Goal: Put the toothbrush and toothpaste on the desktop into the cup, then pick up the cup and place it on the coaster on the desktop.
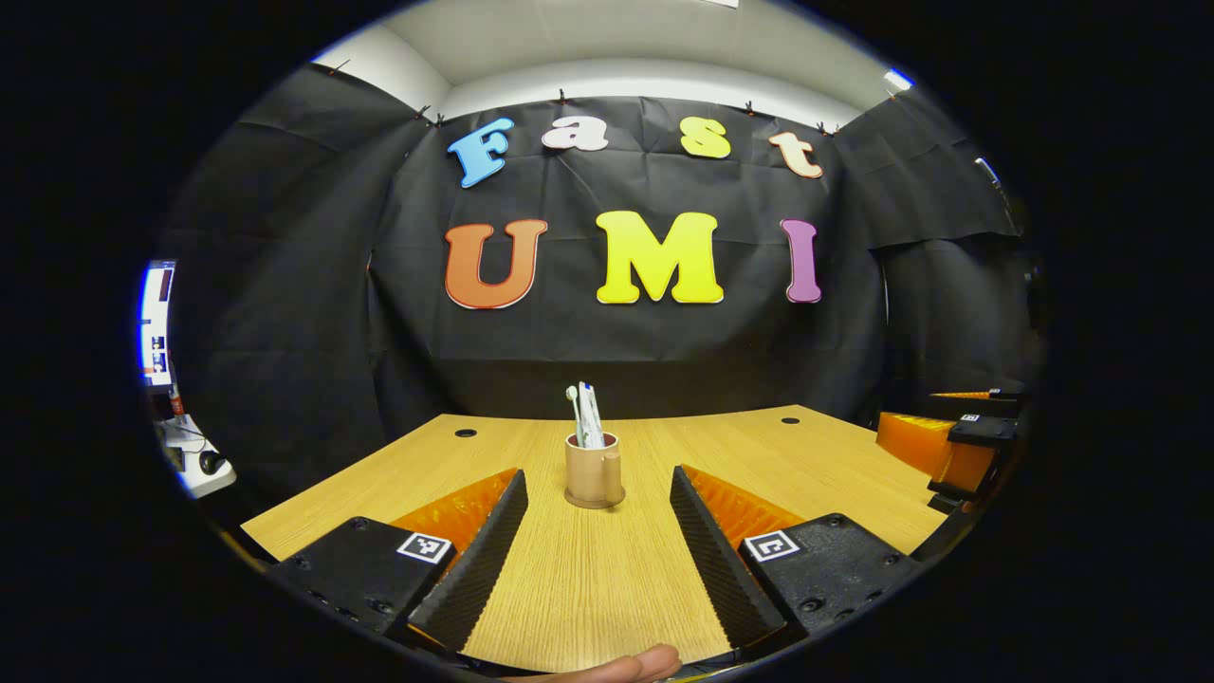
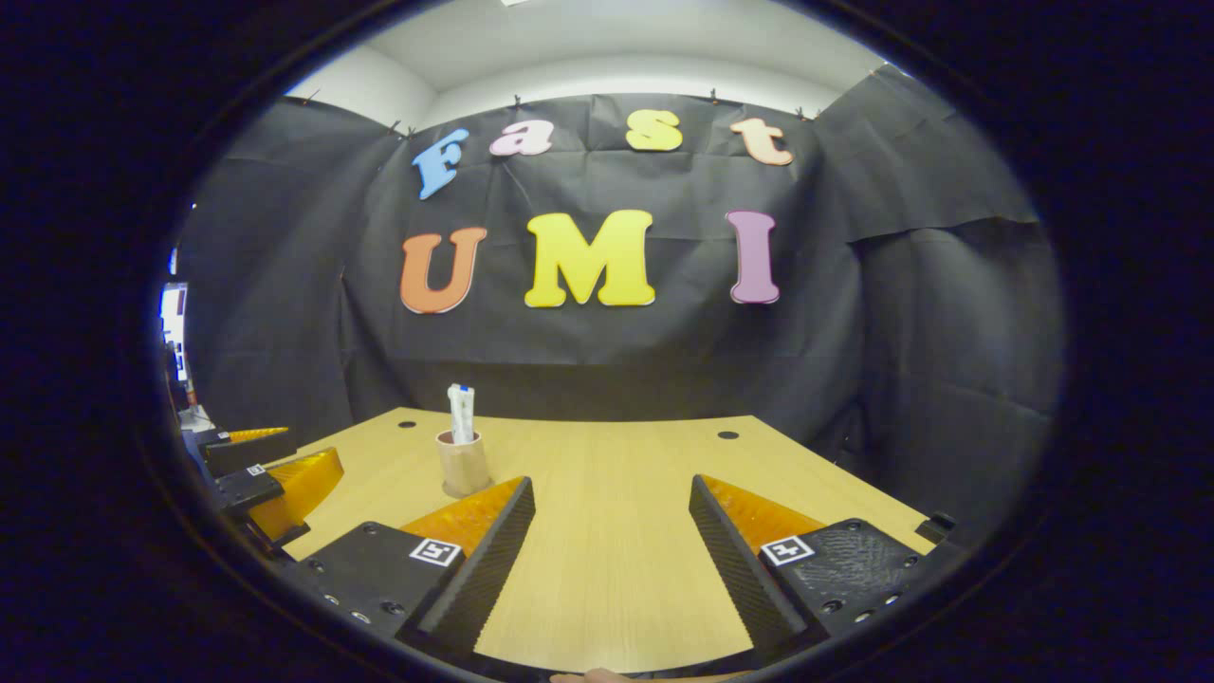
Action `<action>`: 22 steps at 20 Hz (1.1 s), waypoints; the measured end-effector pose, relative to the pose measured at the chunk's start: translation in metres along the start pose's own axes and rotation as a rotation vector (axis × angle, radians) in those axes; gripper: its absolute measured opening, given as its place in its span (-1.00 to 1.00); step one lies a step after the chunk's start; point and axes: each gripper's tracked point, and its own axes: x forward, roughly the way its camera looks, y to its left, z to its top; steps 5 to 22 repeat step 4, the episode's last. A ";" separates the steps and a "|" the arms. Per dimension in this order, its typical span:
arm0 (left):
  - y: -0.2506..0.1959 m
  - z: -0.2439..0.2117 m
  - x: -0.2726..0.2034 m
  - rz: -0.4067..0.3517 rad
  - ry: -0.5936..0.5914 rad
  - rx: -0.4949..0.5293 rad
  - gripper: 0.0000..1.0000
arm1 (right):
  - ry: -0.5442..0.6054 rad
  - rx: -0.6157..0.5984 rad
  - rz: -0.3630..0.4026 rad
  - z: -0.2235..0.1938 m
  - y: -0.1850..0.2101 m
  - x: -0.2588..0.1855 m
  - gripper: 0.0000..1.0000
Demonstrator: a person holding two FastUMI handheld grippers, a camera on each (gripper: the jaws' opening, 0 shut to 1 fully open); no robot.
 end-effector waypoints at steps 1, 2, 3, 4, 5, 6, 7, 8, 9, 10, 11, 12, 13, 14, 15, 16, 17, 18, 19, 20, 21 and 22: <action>-0.004 0.001 0.000 -0.003 -0.003 0.008 0.92 | -0.009 -0.002 -0.013 0.001 -0.009 -0.004 0.94; -0.008 0.000 0.000 -0.008 -0.002 0.015 0.92 | -0.005 -0.008 -0.025 0.001 -0.016 -0.009 0.95; -0.012 0.000 0.001 -0.011 -0.005 0.022 0.92 | 0.003 -0.006 -0.019 -0.001 -0.018 -0.015 0.95; -0.012 0.000 0.000 -0.008 -0.004 0.028 0.92 | -0.002 0.002 -0.017 0.000 -0.020 -0.020 0.94; -0.012 0.000 0.000 -0.008 -0.004 0.028 0.92 | -0.002 0.002 -0.017 0.000 -0.020 -0.020 0.94; -0.012 0.000 0.000 -0.008 -0.004 0.028 0.92 | -0.002 0.002 -0.017 0.000 -0.020 -0.020 0.94; -0.012 0.000 0.000 -0.008 -0.004 0.028 0.92 | -0.002 0.002 -0.017 0.000 -0.020 -0.020 0.94; -0.012 0.000 0.000 -0.008 -0.004 0.028 0.92 | -0.002 0.002 -0.017 0.000 -0.020 -0.020 0.94; -0.012 0.000 0.000 -0.008 -0.004 0.028 0.92 | -0.002 0.002 -0.017 0.000 -0.020 -0.020 0.94; -0.012 0.000 0.000 -0.008 -0.004 0.028 0.92 | -0.002 0.002 -0.017 0.000 -0.020 -0.020 0.94; -0.012 0.000 0.000 -0.008 -0.004 0.028 0.92 | -0.002 0.002 -0.017 0.000 -0.020 -0.020 0.94; -0.012 0.000 0.000 -0.008 -0.004 0.028 0.92 | -0.002 0.002 -0.017 0.000 -0.020 -0.020 0.94; -0.012 0.000 0.000 -0.008 -0.004 0.028 0.92 | -0.002 0.002 -0.017 0.000 -0.020 -0.020 0.94; -0.012 0.000 0.000 -0.008 -0.004 0.028 0.92 | -0.002 0.002 -0.017 0.000 -0.020 -0.020 0.94; -0.012 0.000 0.000 -0.008 -0.004 0.028 0.92 | -0.002 0.002 -0.017 0.000 -0.020 -0.020 0.94; -0.012 0.000 0.000 -0.008 -0.004 0.028 0.92 | -0.002 0.002 -0.017 0.000 -0.020 -0.020 0.94; -0.012 0.000 0.000 -0.008 -0.004 0.028 0.92 | -0.002 0.002 -0.017 0.000 -0.020 -0.020 0.94; -0.012 0.000 0.000 -0.008 -0.004 0.028 0.92 | -0.002 0.002 -0.017 0.000 -0.020 -0.020 0.94; -0.012 0.000 0.000 -0.008 -0.004 0.028 0.92 | -0.002 0.002 -0.017 0.000 -0.020 -0.020 0.94; -0.012 0.000 0.000 -0.008 -0.004 0.028 0.92 | -0.002 0.002 -0.017 0.000 -0.020 -0.020 0.94; -0.012 0.000 0.000 -0.008 -0.004 0.028 0.92 | -0.002 0.002 -0.017 0.000 -0.020 -0.020 0.94; -0.012 0.000 0.000 -0.008 -0.004 0.028 0.92 | -0.002 0.002 -0.017 0.000 -0.020 -0.020 0.94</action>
